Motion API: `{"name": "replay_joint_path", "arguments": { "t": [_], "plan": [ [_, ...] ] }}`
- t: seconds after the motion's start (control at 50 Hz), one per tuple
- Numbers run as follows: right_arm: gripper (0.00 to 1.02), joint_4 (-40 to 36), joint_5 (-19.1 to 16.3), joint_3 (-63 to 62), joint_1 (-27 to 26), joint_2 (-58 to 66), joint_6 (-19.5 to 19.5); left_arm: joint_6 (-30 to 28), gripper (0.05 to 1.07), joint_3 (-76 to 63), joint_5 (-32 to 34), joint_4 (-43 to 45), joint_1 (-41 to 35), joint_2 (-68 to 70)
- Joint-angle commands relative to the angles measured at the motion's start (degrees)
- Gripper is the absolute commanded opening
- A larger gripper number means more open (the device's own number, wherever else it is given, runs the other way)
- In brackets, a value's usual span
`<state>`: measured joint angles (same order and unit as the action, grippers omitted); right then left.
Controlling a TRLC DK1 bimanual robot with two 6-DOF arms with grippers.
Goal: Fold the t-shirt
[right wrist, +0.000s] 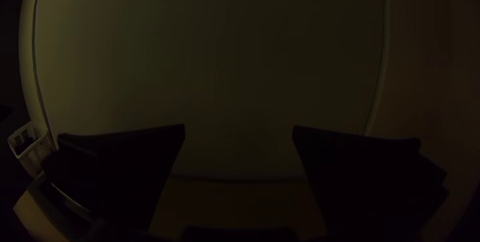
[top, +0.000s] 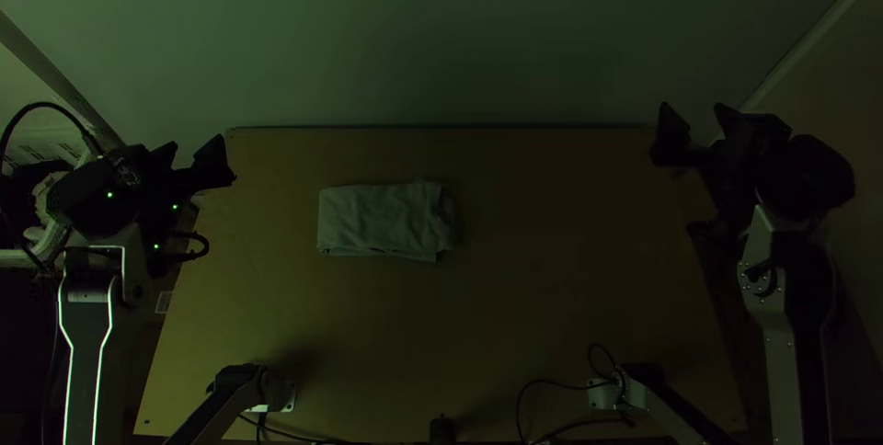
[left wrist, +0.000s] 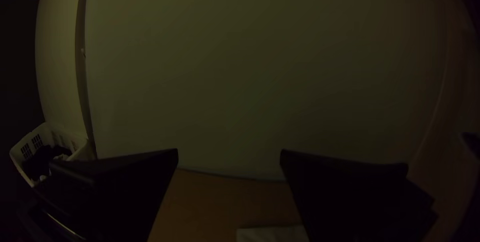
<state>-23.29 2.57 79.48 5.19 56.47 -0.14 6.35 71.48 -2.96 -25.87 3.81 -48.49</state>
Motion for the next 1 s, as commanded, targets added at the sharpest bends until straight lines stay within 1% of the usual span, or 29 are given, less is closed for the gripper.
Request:
{"name": "replay_joint_path", "arguments": {
  "t": [0.0,0.04,0.1,0.18,0.28,0.4,0.46,0.6,0.64,0.78,0.92,0.96,0.98],
  "plan": [
    [0.99,2.37,0.16,-4.42,0.17,-4.52,-1.35,-1.25,1.03,-5.65,0.32,3.46,2.69,4.46],
    [0.99,3.69,0.24,-6.45,-0.18,-6.37,-1.44,-1.25,1.03,-7.85,0.32,5.13,3.74,5.86],
    [0.99,6.15,0.24,-10.14,-0.27,-9.27,-3.20,-1.34,1.03,-11.01,0.32,7.06,4.80,8.15],
    [0.98,9.67,0.24,-15.41,-0.36,-13.84,-4.43,-1.52,1.03,-16.55,0.32,11.63,6.21,12.10],
    [0.98,13.18,0.24,-21.83,-0.97,-18.85,-5.66,-3.10,1.03,-24.20,0.32,17.34,6.38,17.46],
    [0.98,14.76,0.24,-28.86,-1.50,-24.83,-7.77,-3.62,1.03,-30.97,0.32,19.63,6.56,22.30],
    [0.98,15.91,0.24,-32.81,-1.50,-28.52,-8.03,-3.98,1.03,-34.66,0.32,21.82,6.56,25.02],
    [0.98,22.76,0.16,-45.03,-1.50,-39.59,-9.88,-3.98,1.03,-41.51,0.32,23.49,6.56,30.74],
    [0.98,22.59,0.07,-47.40,-1.24,-41.70,-10.32,-4.15,1.03,-43.53,0.32,24.64,6.56,32.32],
    [0.98,21.35,0.07,-54.17,-1.06,-48.91,-9.97,-4.68,1.03,-50.30,0.24,27.36,7.00,38.65],
    [0.98,20.92,0.07,-61.73,-0.88,-56.73,-9.88,-4.77,1.03,-56.37,0.32,27.71,7.08,46.64],
    [0.98,20.04,0.16,-62.43,-0.88,-56.82,-9.26,-4.77,1.03,-57.60,0.32,27.10,7.08,48.40],
    [0.98,18.81,0.16,-62.17,-1.06,-56.82,-8.21,-4.77,1.03,-58.12,0.32,26.92,7.17,48.67]
  ]
}}
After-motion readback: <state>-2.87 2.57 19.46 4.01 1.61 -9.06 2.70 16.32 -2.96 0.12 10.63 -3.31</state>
